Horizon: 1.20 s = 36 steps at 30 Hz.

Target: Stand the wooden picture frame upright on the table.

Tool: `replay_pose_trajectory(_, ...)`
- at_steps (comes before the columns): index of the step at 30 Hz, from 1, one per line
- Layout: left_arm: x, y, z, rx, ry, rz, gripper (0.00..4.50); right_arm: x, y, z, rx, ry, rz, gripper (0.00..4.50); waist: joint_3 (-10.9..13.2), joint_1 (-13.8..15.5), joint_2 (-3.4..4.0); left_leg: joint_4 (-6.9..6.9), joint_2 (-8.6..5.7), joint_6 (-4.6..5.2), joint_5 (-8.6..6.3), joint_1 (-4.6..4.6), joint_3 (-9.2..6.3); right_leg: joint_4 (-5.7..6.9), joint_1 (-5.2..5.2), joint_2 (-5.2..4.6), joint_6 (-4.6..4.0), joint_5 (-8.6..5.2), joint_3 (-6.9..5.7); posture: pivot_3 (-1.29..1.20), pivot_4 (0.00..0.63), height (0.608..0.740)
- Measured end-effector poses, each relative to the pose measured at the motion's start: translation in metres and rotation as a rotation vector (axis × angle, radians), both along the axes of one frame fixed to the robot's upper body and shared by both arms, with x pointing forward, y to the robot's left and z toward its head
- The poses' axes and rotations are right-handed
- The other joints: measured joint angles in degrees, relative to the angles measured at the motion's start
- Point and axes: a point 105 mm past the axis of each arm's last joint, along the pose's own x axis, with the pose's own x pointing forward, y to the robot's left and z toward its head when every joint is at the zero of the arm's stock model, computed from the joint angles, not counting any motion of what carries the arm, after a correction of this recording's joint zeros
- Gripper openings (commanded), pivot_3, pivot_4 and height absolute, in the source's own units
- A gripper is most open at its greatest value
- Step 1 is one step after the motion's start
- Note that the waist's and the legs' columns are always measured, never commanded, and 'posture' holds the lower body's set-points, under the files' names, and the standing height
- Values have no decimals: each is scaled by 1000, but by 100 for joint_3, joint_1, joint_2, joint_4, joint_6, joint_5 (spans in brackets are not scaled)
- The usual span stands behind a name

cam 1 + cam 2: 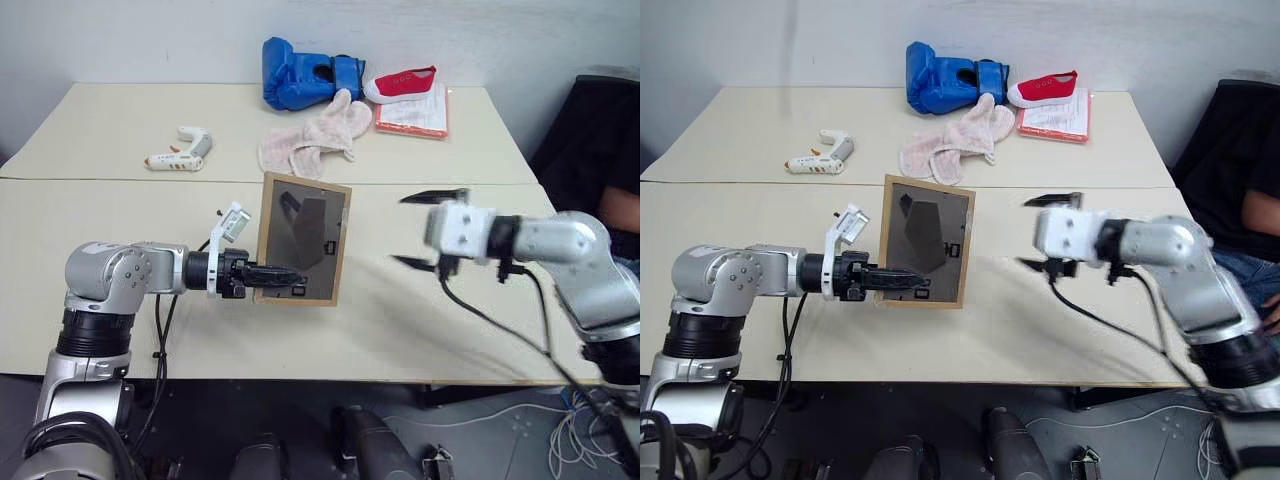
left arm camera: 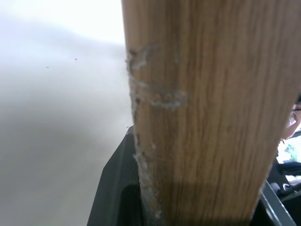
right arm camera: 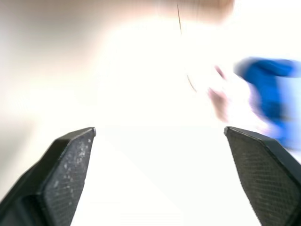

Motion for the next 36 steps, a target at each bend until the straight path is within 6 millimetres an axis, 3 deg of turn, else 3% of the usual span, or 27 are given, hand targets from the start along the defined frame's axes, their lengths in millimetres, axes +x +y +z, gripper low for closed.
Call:
replay_pose_trajectory(3, -1, -2, 2, -4, 4, -15, 1161, -5, 23, -1, -138, -285, 228, 4500, 6, -119, -5, -3, 3, -13, 7, 9, 4, 13, -1, 7, -3, -2, 5, 0, 150, 740)
replay_pose_trajectory(9, -6, -5, 12, -29, 14, -65, 1161, 5, 65, 10, -85, -590, 431, 4500, 9, -164, -5, -11, 6, -25, 13, 20, 13, 27, -7, 10, -15, -8, 13, 0, 150, 740)
replay_pose_trajectory(13, -8, -3, 14, -23, 18, -73, 1161, 7, 92, 14, -39, -695, 533, 3692, 9, -141, -5, -14, 5, -27, 15, 24, 13, 27, -5, 10, -18, -10, 12, 0, 150, 740)
replay_pose_trajectory(18, -12, -2, 17, -34, 21, -95, 1161, 3, 105, 12, -4, -773, 617, 1962, 9, -114, -5, -14, 2, -25, 15, 21, 11, 24, -4, 6, -19, -10, 11, 0, 150, 740)
replay_pose_trajectory(21, -13, 0, 21, -57, 26, -102, 1161, 3, 106, 17, 24, -823, 638, 1642, 9, -125, -5, -14, 2, -25, 15, 23, 12, 25, -3, 7, -19, -10, 11, 0, 150, 740)
replay_pose_trajectory(26, -16, 4, 22, -38, 15, -102, 2611, 5, 111, 12, 15, -819, 663, 1256, 9, -177, -6, -21, 3, -30, 18, 30, 12, 28, -1, 10, -20, -10, 12, 0, 150, 740)
replay_pose_trajectory(32, -18, 34, 35, -1, -59, 3, 4422, 9, 114, 7, -14, -785, 677, 1239, 10, -258, -7, -27, 4, -31, 18, 31, 11, 27, -3, 10, -21, -11, 12, 0, 150, 740)
replay_pose_trajectory(36, -28, 64, 56, -8, -180, 121, 4500, 16, 107, 7, -22, -742, 640, 1239, 10, -287, -7, -32, 5, -31, 18, 34, 9, 21, -1, 9, -23, -12, 10, 0, 150, 740)
